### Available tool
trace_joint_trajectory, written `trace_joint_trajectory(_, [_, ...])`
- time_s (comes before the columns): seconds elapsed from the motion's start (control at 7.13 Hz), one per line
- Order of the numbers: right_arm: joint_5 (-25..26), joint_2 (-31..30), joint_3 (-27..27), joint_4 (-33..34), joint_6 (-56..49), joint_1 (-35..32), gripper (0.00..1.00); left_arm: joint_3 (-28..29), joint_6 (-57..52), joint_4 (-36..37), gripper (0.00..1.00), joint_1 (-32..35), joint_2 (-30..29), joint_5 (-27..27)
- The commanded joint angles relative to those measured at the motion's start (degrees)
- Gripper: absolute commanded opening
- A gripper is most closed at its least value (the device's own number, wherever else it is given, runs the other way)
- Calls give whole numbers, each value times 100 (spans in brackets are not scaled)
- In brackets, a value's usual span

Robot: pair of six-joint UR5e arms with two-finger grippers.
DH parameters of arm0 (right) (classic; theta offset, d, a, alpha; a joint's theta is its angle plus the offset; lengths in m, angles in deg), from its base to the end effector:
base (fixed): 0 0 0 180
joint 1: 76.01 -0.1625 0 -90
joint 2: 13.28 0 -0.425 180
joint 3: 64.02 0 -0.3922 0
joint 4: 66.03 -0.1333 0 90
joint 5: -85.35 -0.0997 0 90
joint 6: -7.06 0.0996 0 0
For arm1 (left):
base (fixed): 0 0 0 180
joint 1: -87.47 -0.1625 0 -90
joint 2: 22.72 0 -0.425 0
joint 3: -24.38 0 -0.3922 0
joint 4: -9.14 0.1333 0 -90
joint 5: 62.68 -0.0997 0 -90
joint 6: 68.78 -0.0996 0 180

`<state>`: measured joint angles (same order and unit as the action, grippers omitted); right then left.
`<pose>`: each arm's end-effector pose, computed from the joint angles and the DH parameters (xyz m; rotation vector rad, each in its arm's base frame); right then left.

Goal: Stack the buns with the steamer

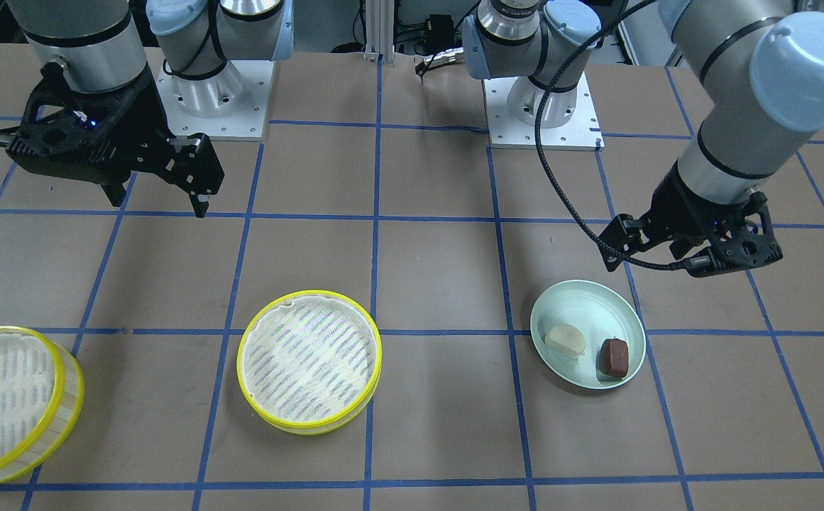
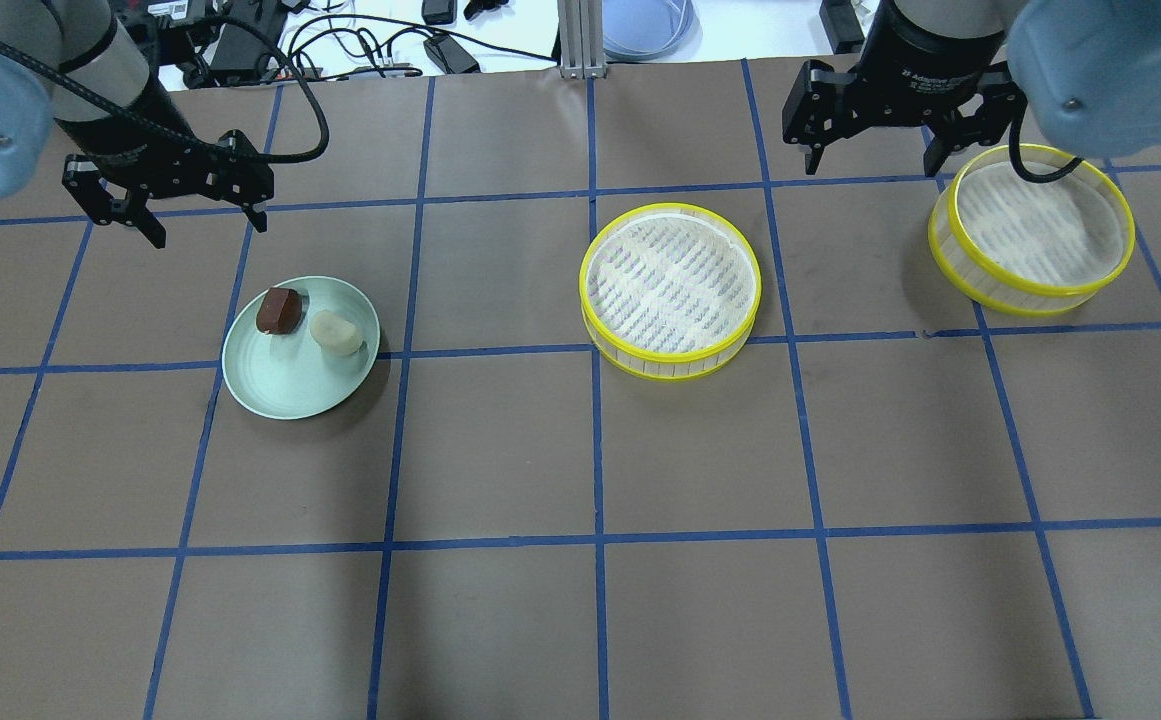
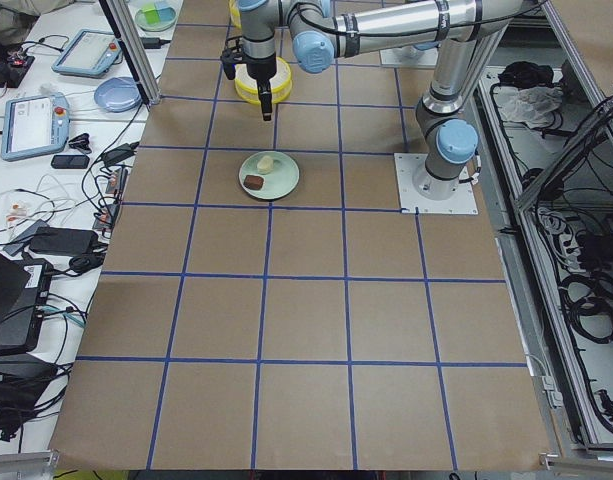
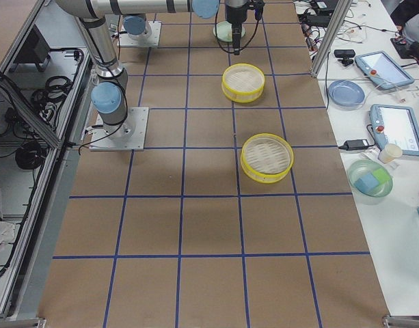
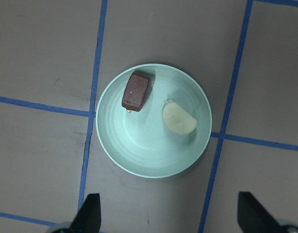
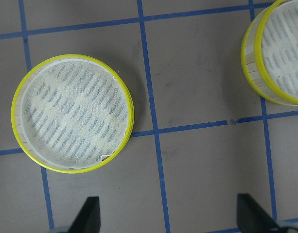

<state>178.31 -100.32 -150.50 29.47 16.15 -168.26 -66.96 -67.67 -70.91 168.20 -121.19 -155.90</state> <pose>0.1486 -0.5183 0.5024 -0.1889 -3.0902 0.1710 -0.0376 -0.5624 0.4168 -0.2792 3.0727 0.0024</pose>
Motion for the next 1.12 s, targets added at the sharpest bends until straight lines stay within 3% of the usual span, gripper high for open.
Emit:
trace_joint_trajectory(0.0, [-336, 55, 70, -31, -82, 414, 100, -393, 491, 823, 100, -13, -442, 15])
trace_joint_trajectory(0.14, [-1053, 99, 88, -22, -579, 1271, 100, -420, 1026, 955, 100, -13, -731, 267])
trace_joint_trajectory(0.28, [-1008, 352, 97, 413, -1654, 2036, 100, -438, 1545, 1147, 100, -13, -926, 522])
trace_joint_trajectory(0.42, [-450, 824, 123, 1105, -2309, 2601, 100, -464, 1802, 1158, 100, -13, -1093, 620])
trace_joint_trajectory(0.98, [-129, 2364, 466, 2315, -3525, 3501, 100, -623, 2227, 1411, 99, -22, -1656, 577])
